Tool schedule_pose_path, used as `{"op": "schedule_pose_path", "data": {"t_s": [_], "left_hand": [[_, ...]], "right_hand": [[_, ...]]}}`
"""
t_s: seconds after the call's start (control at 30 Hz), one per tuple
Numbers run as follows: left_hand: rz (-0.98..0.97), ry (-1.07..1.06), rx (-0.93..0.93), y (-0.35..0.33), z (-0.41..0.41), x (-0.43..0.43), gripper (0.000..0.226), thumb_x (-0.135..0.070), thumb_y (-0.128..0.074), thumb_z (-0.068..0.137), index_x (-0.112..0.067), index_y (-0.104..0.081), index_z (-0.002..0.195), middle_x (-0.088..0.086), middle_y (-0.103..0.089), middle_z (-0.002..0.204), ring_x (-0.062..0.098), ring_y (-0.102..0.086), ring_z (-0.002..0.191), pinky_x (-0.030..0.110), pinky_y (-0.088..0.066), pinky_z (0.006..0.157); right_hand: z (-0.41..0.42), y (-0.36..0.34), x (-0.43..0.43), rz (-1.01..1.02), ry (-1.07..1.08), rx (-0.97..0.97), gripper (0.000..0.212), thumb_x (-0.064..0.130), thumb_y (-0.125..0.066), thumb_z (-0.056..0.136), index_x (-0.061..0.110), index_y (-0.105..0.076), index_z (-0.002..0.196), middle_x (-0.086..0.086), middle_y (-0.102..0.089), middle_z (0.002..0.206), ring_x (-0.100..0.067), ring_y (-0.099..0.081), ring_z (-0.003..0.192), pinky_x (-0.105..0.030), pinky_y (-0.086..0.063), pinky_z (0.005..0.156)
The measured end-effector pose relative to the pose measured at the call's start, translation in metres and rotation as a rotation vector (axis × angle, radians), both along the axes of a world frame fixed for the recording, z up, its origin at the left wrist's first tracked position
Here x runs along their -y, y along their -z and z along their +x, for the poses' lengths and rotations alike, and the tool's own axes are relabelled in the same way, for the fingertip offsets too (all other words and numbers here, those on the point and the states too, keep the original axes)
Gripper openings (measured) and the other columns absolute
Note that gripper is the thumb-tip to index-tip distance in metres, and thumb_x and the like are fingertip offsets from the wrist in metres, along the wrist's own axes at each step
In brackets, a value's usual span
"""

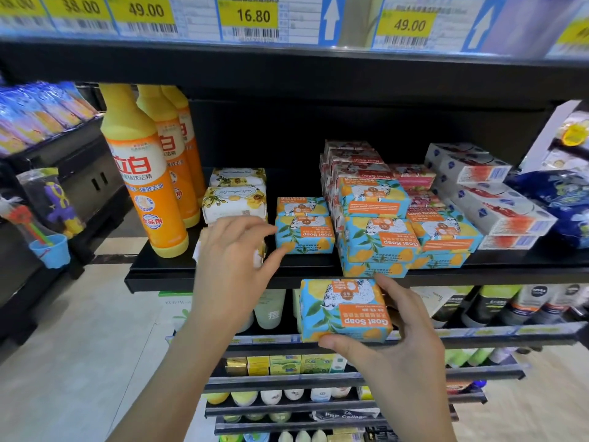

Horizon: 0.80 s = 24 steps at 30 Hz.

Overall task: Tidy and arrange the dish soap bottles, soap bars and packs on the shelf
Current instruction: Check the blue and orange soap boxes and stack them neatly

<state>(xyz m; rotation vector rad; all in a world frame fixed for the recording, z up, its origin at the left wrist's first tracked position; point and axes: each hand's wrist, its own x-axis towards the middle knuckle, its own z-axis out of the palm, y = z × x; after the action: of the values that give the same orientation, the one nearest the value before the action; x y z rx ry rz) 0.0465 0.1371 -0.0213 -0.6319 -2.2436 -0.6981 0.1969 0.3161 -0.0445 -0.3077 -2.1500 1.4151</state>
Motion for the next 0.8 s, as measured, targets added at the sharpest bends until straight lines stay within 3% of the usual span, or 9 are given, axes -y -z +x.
{"op": "schedule_pose_path", "data": {"t_s": [0.13, 0.2, 0.27, 0.37, 0.47, 0.6, 0.67, 0.77, 0.8], "left_hand": [[0.102, -0.085, 0.099, 0.015, 0.027, 0.046, 0.037, -0.031, -0.08, 0.083, -0.014, -0.074, 0.115, 0.002, -0.069, 0.117, 0.021, -0.057, 0.112, 0.026, -0.037, 0.098], [0.114, -0.146, 0.158, 0.024, 0.034, 0.062, 0.043, -0.033, -0.08, 0.083, -0.014, -0.072, 0.121, 0.003, -0.066, 0.121, 0.021, -0.056, 0.115, 0.026, -0.036, 0.099], [0.089, -0.199, 0.215, 0.035, 0.034, 0.073, 0.051, -0.033, -0.081, 0.082, -0.012, -0.069, 0.126, 0.005, -0.065, 0.125, 0.022, -0.055, 0.118, 0.029, -0.038, 0.101], [0.054, -0.247, 0.271, 0.049, 0.028, 0.081, 0.059, -0.037, -0.081, 0.082, -0.007, -0.066, 0.131, 0.009, -0.066, 0.129, 0.026, -0.057, 0.121, 0.038, -0.044, 0.103], [0.031, -0.257, 0.235, 0.06, 0.02, 0.082, 0.06, -0.04, -0.076, 0.084, -0.003, -0.066, 0.129, 0.012, -0.066, 0.128, 0.031, -0.059, 0.121, 0.046, -0.048, 0.103], [0.018, -0.262, 0.137, 0.072, 0.011, 0.081, 0.054, -0.037, -0.076, 0.085, -0.002, -0.068, 0.125, 0.012, -0.067, 0.126, 0.03, -0.058, 0.119, 0.044, -0.046, 0.104], [0.032, -0.268, 0.105, 0.075, 0.009, 0.08, 0.051, -0.034, -0.078, 0.085, -0.002, -0.068, 0.124, 0.012, -0.067, 0.124, 0.03, -0.059, 0.118, 0.043, -0.046, 0.103], [0.04, -0.273, 0.072, 0.079, 0.008, 0.08, 0.049, -0.034, -0.078, 0.086, -0.002, -0.069, 0.122, 0.012, -0.068, 0.123, 0.03, -0.061, 0.117, 0.042, -0.046, 0.103], [0.045, -0.271, 0.068, 0.079, 0.007, 0.079, 0.049, -0.034, -0.077, 0.086, -0.002, -0.069, 0.122, 0.012, -0.068, 0.123, 0.03, -0.061, 0.117, 0.042, -0.046, 0.103]], "right_hand": [[-0.007, 0.002, 0.006, -0.027, -0.019, -0.01, 0.103, 0.055, -0.089, 0.039, 0.035, -0.057, 0.135, 0.026, -0.054, 0.12, 0.002, -0.056, 0.114, -0.011, -0.051, 0.085], [-0.013, 0.004, 0.011, -0.024, -0.008, -0.013, 0.103, 0.054, -0.09, 0.039, 0.035, -0.057, 0.135, 0.026, -0.053, 0.122, 0.002, -0.056, 0.115, -0.015, -0.052, 0.087], [-0.019, 0.004, 0.016, -0.012, 0.007, 0.005, 0.103, 0.054, -0.091, 0.042, 0.037, -0.054, 0.136, 0.024, -0.051, 0.125, 0.002, -0.053, 0.116, -0.018, -0.048, 0.092], [-0.028, 0.005, 0.024, 0.037, 0.027, 0.012, 0.104, 0.053, -0.09, 0.045, 0.034, -0.052, 0.14, 0.016, -0.048, 0.13, 0.003, -0.048, 0.113, -0.007, -0.039, 0.086], [-0.038, 0.007, 0.03, 0.083, 0.057, 0.019, 0.105, 0.046, -0.096, 0.052, 0.029, -0.051, 0.145, 0.014, -0.046, 0.133, -0.001, -0.046, 0.119, -0.001, -0.034, 0.081], [-0.048, 0.009, 0.038, 0.127, 0.101, 0.036, 0.104, 0.044, -0.095, 0.06, 0.025, -0.046, 0.15, 0.01, -0.043, 0.134, -0.001, -0.041, 0.12, 0.008, -0.029, 0.08], [-0.052, 0.011, 0.042, 0.15, 0.115, 0.038, 0.105, 0.045, -0.094, 0.062, 0.022, -0.044, 0.152, 0.009, -0.041, 0.136, -0.007, -0.041, 0.126, 0.002, -0.03, 0.088], [-0.055, 0.011, 0.045, 0.171, 0.138, 0.045, 0.107, 0.049, -0.092, 0.064, 0.021, -0.041, 0.154, 0.004, -0.042, 0.141, -0.014, -0.042, 0.135, -0.022, -0.037, 0.104], [-0.056, 0.01, 0.045, 0.158, 0.144, 0.045, 0.106, 0.048, -0.092, 0.064, 0.022, -0.041, 0.153, 0.004, -0.043, 0.141, -0.013, -0.043, 0.134, -0.023, -0.037, 0.104]]}}
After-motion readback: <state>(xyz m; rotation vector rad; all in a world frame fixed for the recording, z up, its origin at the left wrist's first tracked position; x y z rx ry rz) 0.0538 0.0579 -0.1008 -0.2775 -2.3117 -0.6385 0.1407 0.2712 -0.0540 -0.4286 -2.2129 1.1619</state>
